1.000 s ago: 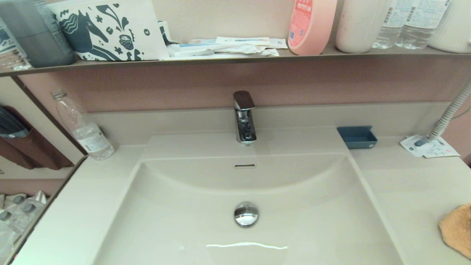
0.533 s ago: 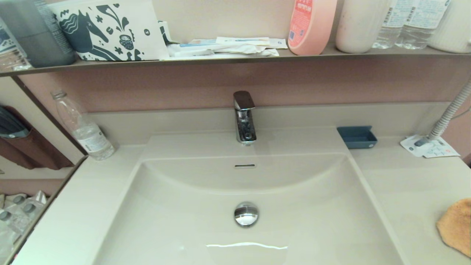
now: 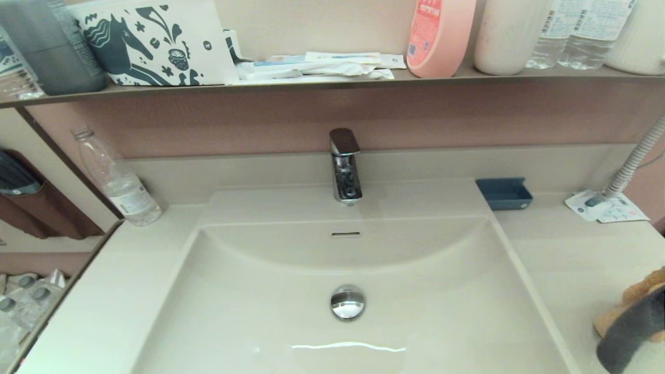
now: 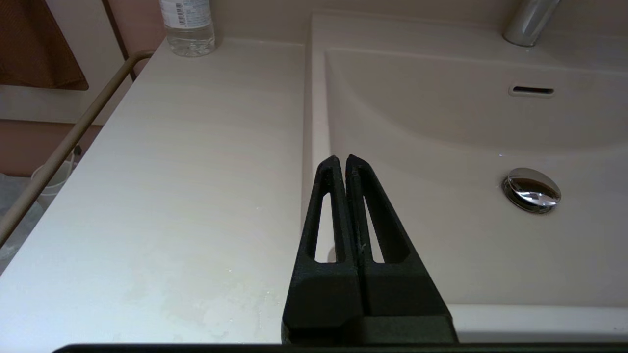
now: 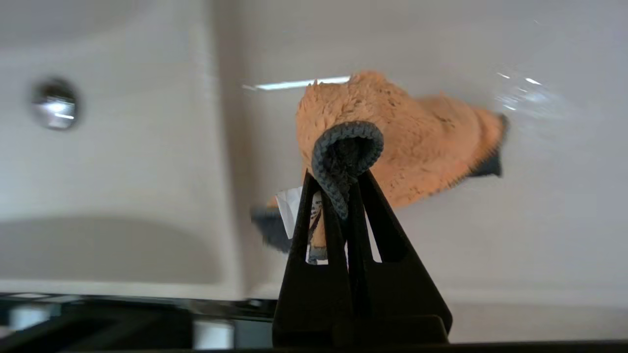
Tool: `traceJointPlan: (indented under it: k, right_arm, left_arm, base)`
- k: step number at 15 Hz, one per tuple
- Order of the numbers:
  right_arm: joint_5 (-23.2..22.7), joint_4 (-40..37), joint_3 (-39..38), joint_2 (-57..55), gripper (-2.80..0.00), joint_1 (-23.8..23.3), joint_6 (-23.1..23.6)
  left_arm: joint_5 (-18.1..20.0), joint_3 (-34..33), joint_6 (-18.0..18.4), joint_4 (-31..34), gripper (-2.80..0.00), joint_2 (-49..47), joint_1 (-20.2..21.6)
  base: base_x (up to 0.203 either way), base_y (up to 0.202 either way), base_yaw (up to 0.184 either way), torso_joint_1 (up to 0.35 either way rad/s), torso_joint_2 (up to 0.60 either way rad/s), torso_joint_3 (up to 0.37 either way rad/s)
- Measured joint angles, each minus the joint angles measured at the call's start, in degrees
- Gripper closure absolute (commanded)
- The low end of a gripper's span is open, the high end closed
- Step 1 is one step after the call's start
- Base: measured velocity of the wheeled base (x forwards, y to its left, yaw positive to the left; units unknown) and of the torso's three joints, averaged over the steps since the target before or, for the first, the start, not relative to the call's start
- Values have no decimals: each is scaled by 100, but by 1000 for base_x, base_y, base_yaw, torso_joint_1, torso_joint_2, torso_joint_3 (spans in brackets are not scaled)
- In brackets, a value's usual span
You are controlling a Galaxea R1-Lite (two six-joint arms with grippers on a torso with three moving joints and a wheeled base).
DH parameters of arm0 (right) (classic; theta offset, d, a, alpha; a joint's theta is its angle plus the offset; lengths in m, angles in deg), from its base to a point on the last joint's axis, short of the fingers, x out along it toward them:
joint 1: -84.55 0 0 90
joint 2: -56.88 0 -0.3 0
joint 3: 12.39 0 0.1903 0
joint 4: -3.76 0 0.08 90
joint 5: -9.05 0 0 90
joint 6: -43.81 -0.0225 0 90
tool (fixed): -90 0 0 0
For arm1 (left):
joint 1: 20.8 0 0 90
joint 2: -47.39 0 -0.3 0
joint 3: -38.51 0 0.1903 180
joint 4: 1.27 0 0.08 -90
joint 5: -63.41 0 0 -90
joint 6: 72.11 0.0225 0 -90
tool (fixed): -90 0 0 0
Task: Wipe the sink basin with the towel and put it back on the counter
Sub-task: Pick up the cloth
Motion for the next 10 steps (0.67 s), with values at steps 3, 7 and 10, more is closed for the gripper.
traceJointPlan:
  k: [3,7,10]
  right_arm:
    - [79,-107,656,310,0,1194,-1201]
    - [319,-283,1692,491,0,2832,-2685]
    - [588,-294,1910,437,0,3966,-3468]
  left_arm:
    - [-1,0,2,-1,0,2,0]
    - [0,0,2,-1,0,0,0]
    - [0,0,5,-1,0,2,0]
  base:
    - [0,0,0,0,0,0]
    - [0,0,0,0,0,0]
    - [0,0,0,0,0,0]
